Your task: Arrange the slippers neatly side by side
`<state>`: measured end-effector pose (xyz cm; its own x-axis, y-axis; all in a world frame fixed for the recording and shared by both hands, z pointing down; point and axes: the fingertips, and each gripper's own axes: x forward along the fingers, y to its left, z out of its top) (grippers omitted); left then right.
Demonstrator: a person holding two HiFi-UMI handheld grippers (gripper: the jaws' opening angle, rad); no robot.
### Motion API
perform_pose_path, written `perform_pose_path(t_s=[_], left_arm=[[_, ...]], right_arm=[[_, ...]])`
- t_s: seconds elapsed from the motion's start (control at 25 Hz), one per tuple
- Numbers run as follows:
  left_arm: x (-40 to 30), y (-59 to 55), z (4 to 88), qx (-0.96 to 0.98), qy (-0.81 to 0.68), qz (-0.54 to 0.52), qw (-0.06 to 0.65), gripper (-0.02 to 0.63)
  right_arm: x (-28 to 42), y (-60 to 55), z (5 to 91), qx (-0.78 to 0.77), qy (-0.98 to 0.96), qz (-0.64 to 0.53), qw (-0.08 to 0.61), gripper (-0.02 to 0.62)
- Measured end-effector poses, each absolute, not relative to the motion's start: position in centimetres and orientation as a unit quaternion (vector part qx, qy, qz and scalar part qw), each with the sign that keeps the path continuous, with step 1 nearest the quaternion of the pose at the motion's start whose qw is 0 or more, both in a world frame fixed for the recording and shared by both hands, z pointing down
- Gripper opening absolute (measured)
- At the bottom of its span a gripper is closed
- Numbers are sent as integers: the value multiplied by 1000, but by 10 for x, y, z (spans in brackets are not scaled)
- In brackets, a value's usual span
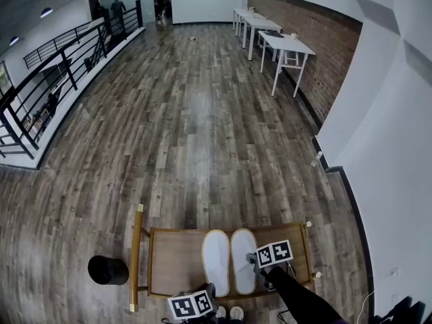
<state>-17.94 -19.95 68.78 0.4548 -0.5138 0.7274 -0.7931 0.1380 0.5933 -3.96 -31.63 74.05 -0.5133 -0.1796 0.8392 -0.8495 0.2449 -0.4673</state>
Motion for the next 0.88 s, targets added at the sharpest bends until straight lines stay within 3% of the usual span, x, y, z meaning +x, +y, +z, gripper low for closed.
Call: perform_pose_path(t_s=[0.4, 0.6, 0.88], left_arm=[[-169, -210, 686, 657, -499, 122, 551, 40], [-168, -222, 678, 665, -513, 118, 530, 40], [-166, -248, 659, 676, -551, 123, 475, 40]], right_arm=[[-31, -317, 717, 359, -736, 484, 309, 46], [-39, -314, 670, 372, -767, 475, 219, 46], [-56, -303, 635, 431, -794, 394, 169, 44]])
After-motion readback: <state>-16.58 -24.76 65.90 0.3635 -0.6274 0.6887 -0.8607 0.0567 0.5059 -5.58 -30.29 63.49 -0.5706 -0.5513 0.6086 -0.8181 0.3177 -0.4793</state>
